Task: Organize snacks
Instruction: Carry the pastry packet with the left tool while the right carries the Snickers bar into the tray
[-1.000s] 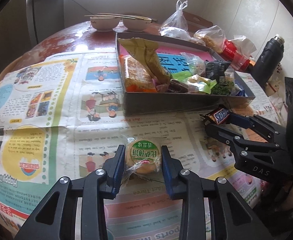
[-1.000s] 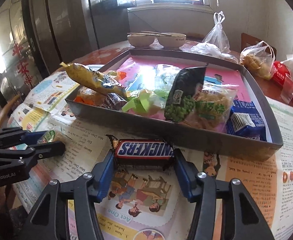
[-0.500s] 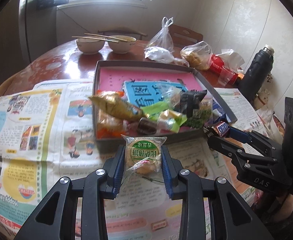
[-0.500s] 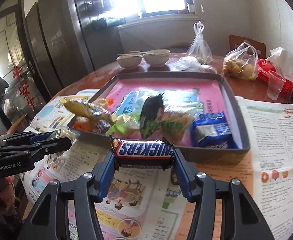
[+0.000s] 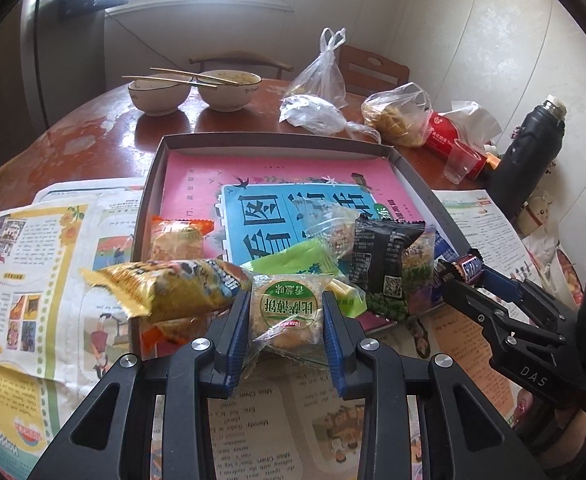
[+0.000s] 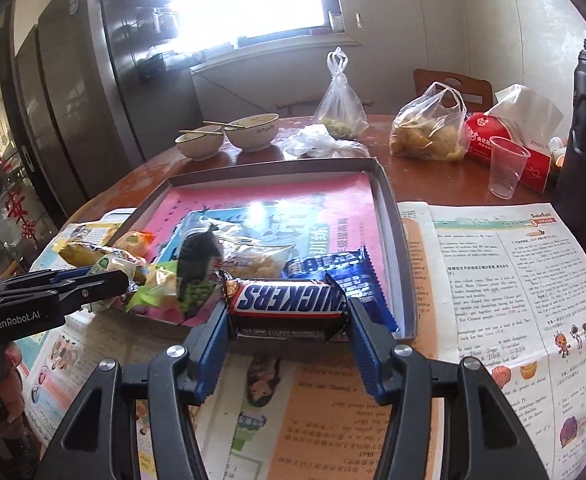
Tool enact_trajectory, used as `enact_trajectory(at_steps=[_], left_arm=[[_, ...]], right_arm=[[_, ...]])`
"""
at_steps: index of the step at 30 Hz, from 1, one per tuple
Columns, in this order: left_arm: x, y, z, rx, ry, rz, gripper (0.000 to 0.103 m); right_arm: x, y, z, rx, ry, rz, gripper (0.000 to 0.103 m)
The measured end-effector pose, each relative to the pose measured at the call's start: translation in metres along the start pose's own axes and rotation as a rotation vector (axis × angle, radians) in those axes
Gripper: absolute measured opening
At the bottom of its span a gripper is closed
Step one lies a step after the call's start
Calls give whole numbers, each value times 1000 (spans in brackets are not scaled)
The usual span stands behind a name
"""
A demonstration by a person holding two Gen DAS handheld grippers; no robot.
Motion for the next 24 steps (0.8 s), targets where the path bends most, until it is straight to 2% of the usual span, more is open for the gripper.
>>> enact_trajectory(at_steps=[24], left_arm=[[-22, 3, -17, 14, 3, -25, 35]], right_arm=[[-23, -14, -12, -13, -10, 28, 59]])
Point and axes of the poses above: each gripper's, at about its wrist camera, not at the fingertips, and x roughly against the way its jaws point, y to its left, z to its underside, the point moved 2 cm from there along -x, roughly the way its jaws point, and after that the axes turned 6 degrees about z, right-handed, at the moved point
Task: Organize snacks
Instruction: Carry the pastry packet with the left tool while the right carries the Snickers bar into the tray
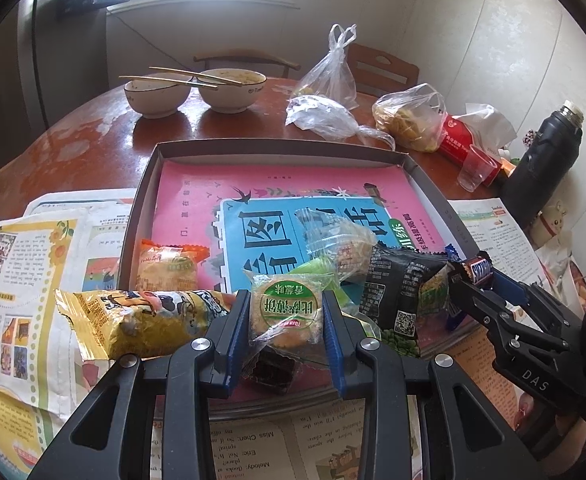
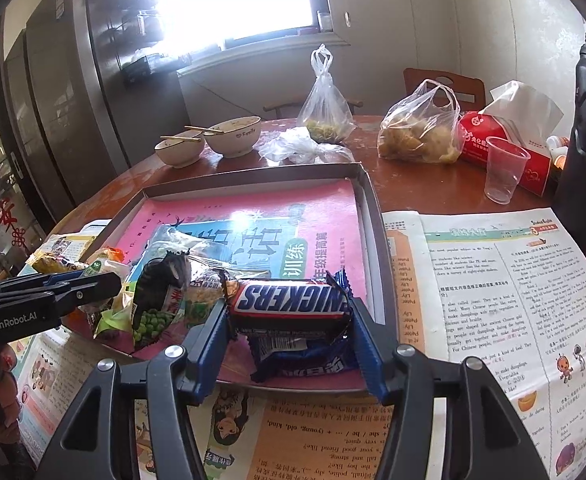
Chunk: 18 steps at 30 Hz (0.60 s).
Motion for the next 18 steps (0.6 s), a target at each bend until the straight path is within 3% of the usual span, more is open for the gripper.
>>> enact_trajectory(at_steps=[18], left_arm=[[-4, -1, -1, 4, -1, -4, 36]], right_arm=[[7, -2, 2, 14, -2, 4, 69]])
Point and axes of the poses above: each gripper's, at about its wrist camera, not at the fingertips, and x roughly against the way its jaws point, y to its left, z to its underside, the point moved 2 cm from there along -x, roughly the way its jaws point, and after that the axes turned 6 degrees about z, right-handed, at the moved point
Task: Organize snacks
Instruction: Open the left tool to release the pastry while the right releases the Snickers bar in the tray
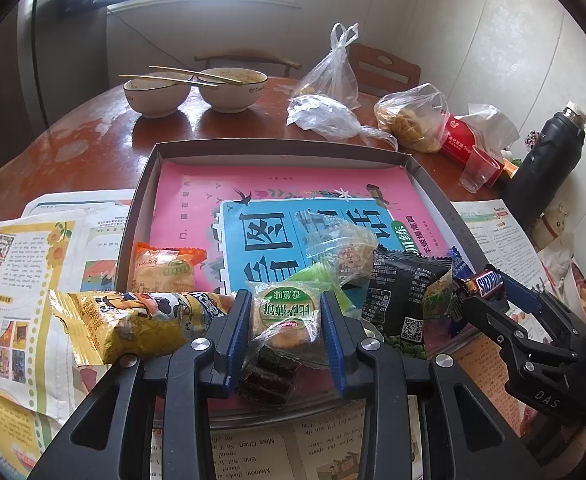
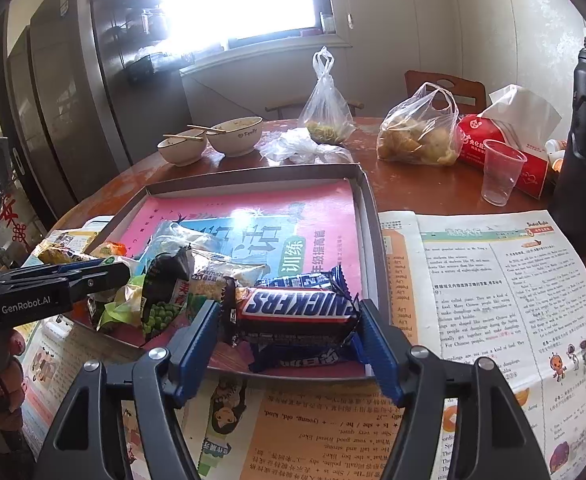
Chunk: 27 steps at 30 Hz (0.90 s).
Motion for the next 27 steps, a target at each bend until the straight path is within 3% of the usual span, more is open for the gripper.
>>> enact_trajectory(at_steps=[7, 11, 27], left_arm=[[1, 1, 0, 3, 0, 2, 37], [3, -1, 1, -2, -3, 1, 45], [10, -5, 4, -13, -14, -12, 58]], right_arm=[[2, 0, 2, 20, 6, 0, 72], [2, 1, 4, 31, 11, 3, 72], [13, -6, 0, -12, -30, 7, 79]])
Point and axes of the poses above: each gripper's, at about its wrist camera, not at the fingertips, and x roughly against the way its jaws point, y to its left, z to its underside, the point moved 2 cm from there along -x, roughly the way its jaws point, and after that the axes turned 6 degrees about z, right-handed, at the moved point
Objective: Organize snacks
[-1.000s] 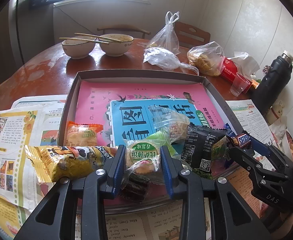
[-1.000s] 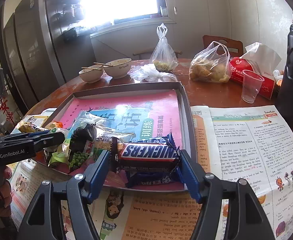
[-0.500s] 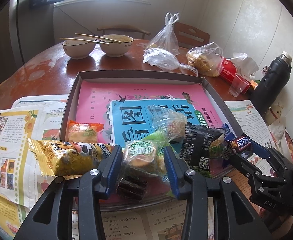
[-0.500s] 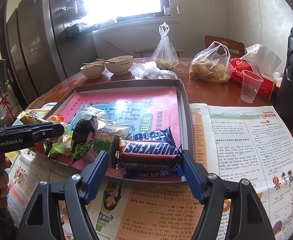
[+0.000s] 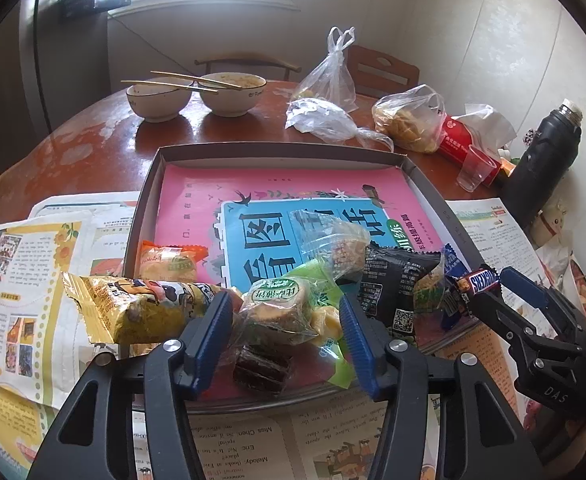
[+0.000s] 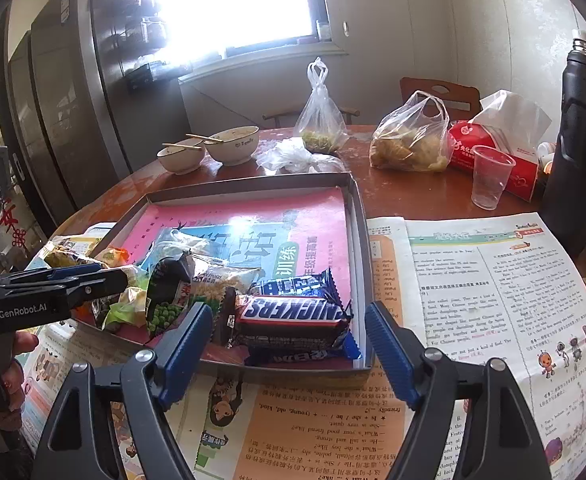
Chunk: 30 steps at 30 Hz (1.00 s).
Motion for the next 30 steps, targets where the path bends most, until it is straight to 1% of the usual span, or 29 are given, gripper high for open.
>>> enact_trajectory(at_steps=[5, 13, 16, 18, 21, 25, 30], left_arm=[[4, -2, 0, -6, -12, -1, 62], [16, -6, -1, -15, -44, 12, 65], [20, -8, -3, -19, -62, 11, 67], [24, -9, -4, -21, -80, 1, 68], [29, -9, -5, -19, -105, -14, 73], [37, -10, -4, -13, -123, 1, 75], [49, -14, 2, -27, -137, -11, 75]], right_arm=[[4, -3, -2, -24, -19, 4, 83], [10, -8, -6, -46, -47, 13, 83], [16, -10, -8, -54, -73, 20, 83], [20, -11, -10, -61, -91, 20, 85], [27, -12, -12, -67, -121, 39, 87], [33, -11, -15, -69, -134, 28, 88], [39, -1, -14, -46, -140, 2, 89]])
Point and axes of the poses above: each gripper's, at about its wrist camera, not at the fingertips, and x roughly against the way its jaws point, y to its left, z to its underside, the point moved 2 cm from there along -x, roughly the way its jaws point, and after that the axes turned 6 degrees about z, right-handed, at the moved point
